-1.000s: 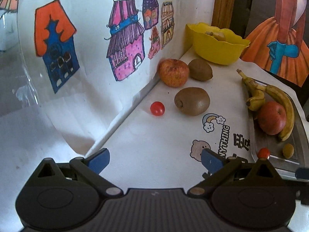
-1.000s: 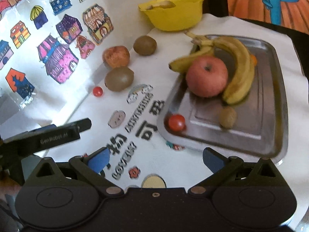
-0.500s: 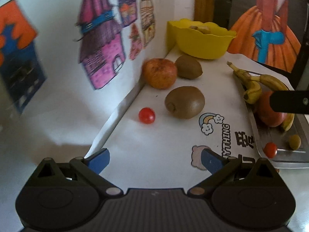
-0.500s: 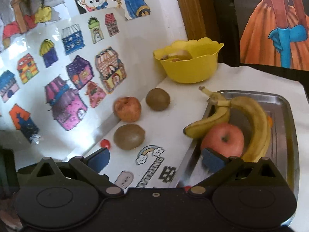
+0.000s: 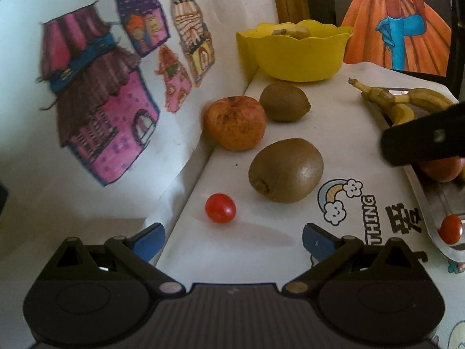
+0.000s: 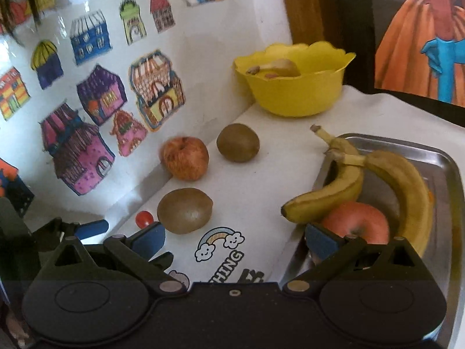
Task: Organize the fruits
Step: 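Grasp the second cherry tomato with the left tool while the right tool grasps the large kiwi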
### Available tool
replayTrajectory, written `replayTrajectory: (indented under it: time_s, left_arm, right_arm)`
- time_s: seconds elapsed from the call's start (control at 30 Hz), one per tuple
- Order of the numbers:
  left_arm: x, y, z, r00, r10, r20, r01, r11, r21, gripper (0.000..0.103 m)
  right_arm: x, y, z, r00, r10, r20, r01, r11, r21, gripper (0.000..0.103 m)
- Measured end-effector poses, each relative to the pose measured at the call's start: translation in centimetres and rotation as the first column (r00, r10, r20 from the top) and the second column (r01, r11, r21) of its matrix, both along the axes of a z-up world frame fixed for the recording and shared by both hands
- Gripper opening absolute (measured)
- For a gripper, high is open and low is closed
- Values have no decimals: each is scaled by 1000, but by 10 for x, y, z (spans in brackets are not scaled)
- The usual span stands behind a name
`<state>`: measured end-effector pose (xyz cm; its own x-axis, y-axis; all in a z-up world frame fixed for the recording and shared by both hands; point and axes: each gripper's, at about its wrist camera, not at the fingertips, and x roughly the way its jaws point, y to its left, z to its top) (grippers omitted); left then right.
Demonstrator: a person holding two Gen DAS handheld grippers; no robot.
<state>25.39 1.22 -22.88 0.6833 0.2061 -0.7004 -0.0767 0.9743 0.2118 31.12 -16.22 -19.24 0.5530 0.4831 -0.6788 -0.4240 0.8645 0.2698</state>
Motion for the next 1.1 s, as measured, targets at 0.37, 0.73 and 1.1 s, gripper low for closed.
replayTrajectory:
  time_s: [0.37, 0.73, 1.1]
  left_arm:
    - [9, 3, -4, 998, -58, -4, 58, 998, 7, 102]
    - [3, 11, -5, 998, -59, 13, 59, 998, -26, 89]
    - [-3, 17, -1, 999, -30, 29, 32, 998, -54, 65]
  right_arm:
    - [22, 31, -14, 997, 56, -52, -55, 998, 16, 102]
    - [55, 81, -37, 974, 198, -113, -204, 978, -44, 95]
    - [64, 87, -44, 965, 232, -119, -235, 972, -14, 78]
